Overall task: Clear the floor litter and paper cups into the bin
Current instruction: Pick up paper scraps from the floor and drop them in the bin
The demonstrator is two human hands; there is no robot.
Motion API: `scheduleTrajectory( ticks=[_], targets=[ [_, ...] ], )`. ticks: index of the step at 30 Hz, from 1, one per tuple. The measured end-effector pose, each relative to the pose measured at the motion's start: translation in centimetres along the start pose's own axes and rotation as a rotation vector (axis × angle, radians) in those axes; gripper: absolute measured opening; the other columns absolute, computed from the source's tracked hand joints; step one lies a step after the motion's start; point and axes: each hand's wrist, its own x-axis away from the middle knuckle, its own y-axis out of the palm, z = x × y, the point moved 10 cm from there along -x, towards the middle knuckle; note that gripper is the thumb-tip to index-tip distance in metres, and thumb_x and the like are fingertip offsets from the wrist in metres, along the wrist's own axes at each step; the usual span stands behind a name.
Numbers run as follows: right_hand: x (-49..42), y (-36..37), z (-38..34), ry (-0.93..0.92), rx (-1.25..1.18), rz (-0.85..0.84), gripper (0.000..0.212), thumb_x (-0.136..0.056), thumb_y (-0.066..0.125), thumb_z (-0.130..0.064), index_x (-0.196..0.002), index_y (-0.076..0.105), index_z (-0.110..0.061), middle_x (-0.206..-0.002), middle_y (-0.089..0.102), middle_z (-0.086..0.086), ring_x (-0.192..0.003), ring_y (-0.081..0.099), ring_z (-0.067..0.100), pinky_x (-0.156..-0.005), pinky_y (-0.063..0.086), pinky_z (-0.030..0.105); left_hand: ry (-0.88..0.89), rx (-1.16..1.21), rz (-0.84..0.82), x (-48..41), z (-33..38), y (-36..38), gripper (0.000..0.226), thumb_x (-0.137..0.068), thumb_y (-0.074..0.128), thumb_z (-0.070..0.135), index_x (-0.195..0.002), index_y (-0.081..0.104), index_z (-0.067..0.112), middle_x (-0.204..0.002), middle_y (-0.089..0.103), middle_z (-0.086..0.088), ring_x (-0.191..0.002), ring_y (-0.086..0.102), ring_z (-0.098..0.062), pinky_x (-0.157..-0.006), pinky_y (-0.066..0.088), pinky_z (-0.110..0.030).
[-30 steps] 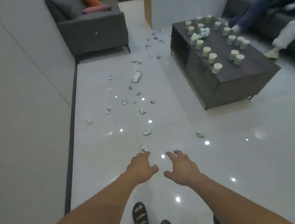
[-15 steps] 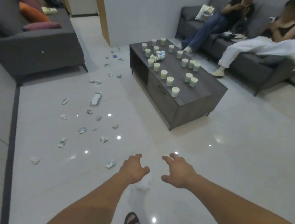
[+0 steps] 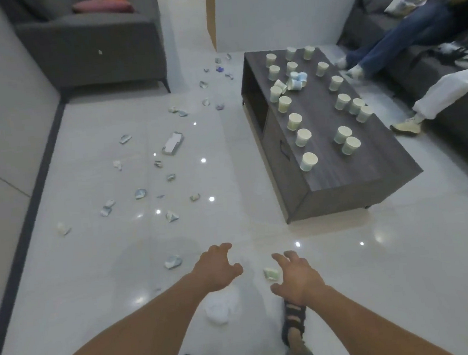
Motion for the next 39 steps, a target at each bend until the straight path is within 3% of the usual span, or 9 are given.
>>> scheduleTrajectory(
  ticks=[11, 22, 26, 31, 39],
  targets=[
    [-18.6, 2.4, 10.5, -0.161, 0.1, -0.261, 0.077, -0.086, 0.059, -0.039, -0.152, 0.021, -0.028, -0.155, 0.023, 0.002, -0.135, 0.032, 0.026, -0.102, 0.04, 0.037, -0.316, 0.221, -0.003, -14.7, 1.6, 9.0, 0.068, -0.088, 0.054, 0.043, -0.147, 0.028, 0.023, -0.147, 0.037, -0.007, -0.13, 0.041, -0.025, -0.102, 0.035, -0.032],
    [-39.0, 24.5, 18.5, -0.163, 0.157, -0.355, 0.078, -0.079, 0.064, -0.039, -0.148, 0.027, -0.031, -0.143, 0.034, 0.003, -0.122, 0.042, 0.026, -0.09, 0.048, 0.039, -0.427, 0.373, 0.015, -32.3, -10.2, 26.6, 0.063, -0.09, 0.053, 0.041, -0.146, 0.028, 0.029, -0.145, 0.038, -0.002, -0.124, 0.045, -0.02, -0.103, 0.038, -0.035],
    [-45.0, 32.0, 22.2, -0.174, 0.251, -0.326, 0.086, -0.079, 0.067, -0.036, -0.15, 0.02, -0.03, -0.148, 0.029, 0.005, -0.126, 0.04, 0.027, -0.089, 0.046, 0.039, -0.435, 0.378, 0.002, -36.6, -14.9, 34.2, 0.063, -0.089, 0.053, 0.043, -0.145, 0.028, 0.033, -0.142, 0.04, 0.002, -0.117, 0.05, -0.019, -0.101, 0.041, -0.038],
    [-50.7, 39.8, 24.2, -0.207, 0.291, -0.294, 0.091, -0.081, 0.069, -0.035, -0.152, 0.012, -0.026, -0.151, 0.023, 0.005, -0.129, 0.035, 0.028, -0.091, 0.046, 0.04, -0.396, 0.35, -0.041, -41.0, -19.2, 41.8, 0.063, -0.09, 0.053, 0.044, -0.146, 0.026, 0.035, -0.143, 0.04, 0.004, -0.118, 0.049, -0.016, -0.089, 0.036, -0.026],
    [-52.8, 43.2, 24.9, -0.237, 0.212, -0.146, 0.074, -0.079, 0.067, -0.018, -0.145, 0.032, -0.018, -0.128, 0.041, 0.013, -0.112, 0.044, 0.031, -0.075, 0.04, 0.034, -0.431, 0.485, -0.052, -41.8, -22.3, 46.8, 0.06, -0.09, 0.053, 0.046, -0.144, 0.031, 0.033, -0.141, 0.044, 0.004, -0.119, 0.051, -0.018, -0.098, 0.042, -0.032]
  ],
)
